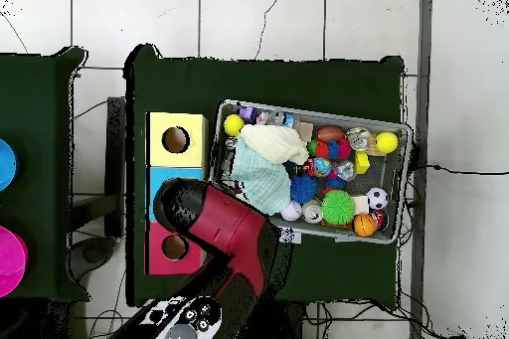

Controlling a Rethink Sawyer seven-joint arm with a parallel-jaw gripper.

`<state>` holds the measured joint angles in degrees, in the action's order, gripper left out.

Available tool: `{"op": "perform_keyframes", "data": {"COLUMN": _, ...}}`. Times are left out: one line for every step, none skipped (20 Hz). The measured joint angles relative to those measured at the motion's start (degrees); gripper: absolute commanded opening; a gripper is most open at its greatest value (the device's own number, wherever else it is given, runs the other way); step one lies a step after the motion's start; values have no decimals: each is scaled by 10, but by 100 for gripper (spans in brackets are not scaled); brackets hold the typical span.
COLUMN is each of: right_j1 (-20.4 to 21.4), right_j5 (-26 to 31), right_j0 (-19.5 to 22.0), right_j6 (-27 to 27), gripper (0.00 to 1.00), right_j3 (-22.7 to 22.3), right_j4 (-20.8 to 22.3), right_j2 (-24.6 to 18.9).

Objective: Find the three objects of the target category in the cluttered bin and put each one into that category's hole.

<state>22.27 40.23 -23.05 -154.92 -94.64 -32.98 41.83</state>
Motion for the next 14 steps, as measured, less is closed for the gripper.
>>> {"op": "perform_keyframes", "data": {"right_j1": 0, "right_j5": -10, "right_j0": 5, "right_j6": 0, "gripper": 100, "right_j3": 2, "right_j4": 0, "right_j2": -3}}
{"op": "perform_keyframes", "data": {"right_j1": 0, "right_j5": -13, "right_j0": 6, "right_j6": 0, "gripper": 100, "right_j3": 2, "right_j4": 0, "right_j2": -3}}
{"op": "perform_keyframes", "data": {"right_j1": 0, "right_j5": -17, "right_j0": 8, "right_j6": 0, "gripper": 100, "right_j3": 2, "right_j4": 0, "right_j2": -5}}
{"op": "perform_keyframes", "data": {"right_j1": 0, "right_j5": -21, "right_j0": 9, "right_j6": 0, "gripper": 100, "right_j3": 2, "right_j4": 0, "right_j2": -6}}
{"op": "perform_keyframes", "data": {"right_j1": -1, "right_j5": -29, "right_j0": 11, "right_j6": 0, "gripper": 100, "right_j3": 2, "right_j4": 0, "right_j2": -9}}
{"op": "perform_keyframes", "data": {"right_j1": -1, "right_j5": -34, "right_j0": 12, "right_j6": 0, "gripper": 100, "right_j3": 2, "right_j4": 0, "right_j2": -11}}
{"op": "perform_keyframes", "data": {"right_j1": -2, "right_j5": -39, "right_j0": 13, "right_j6": 0, "gripper": 100, "right_j3": 3, "right_j4": 0, "right_j2": -13}}
{"op": "perform_keyframes", "data": {"right_j1": -3, "right_j5": -44, "right_j0": 14, "right_j6": 0, "gripper": 100, "right_j3": 3, "right_j4": 0, "right_j2": -15}}
{"op": "perform_keyframes", "data": {"right_j1": -5, "right_j5": -51, "right_j0": 16, "right_j6": 0, "gripper": 100, "right_j3": 4, "right_j4": 0, "right_j2": -18}}
{"op": "perform_keyframes", "data": {"right_j1": -8, "right_j5": -57, "right_j0": 16, "right_j6": 0, "gripper": 100, "right_j3": 5, "right_j4": 0, "right_j2": -21}}
{"op": "perform_keyframes", "data": {"right_j1": -10, "right_j5": -60, "right_j0": 16, "right_j6": 0, "gripper": 100, "right_j3": 6, "right_j4": 0, "right_j2": -24}}
{"op": "perform_keyframes", "data": {"right_j1": -13, "right_j5": -63, "right_j0": 16, "right_j6": 0, "gripper": 100, "right_j3": 8, "right_j4": 0, "right_j2": -27}}
{"op": "perform_keyframes", "data": {"right_j1": -15, "right_j5": -64, "right_j0": 16, "right_j6": 0, "gripper": 100, "right_j3": 8, "right_j4": 0, "right_j2": -28}}
{"op": "perform_keyframes", "data": {"right_j1": -19, "right_j5": -66, "right_j0": 16, "right_j6": 0, "gripper": 100, "right_j3": 10, "right_j4": 0, "right_j2": -32}}
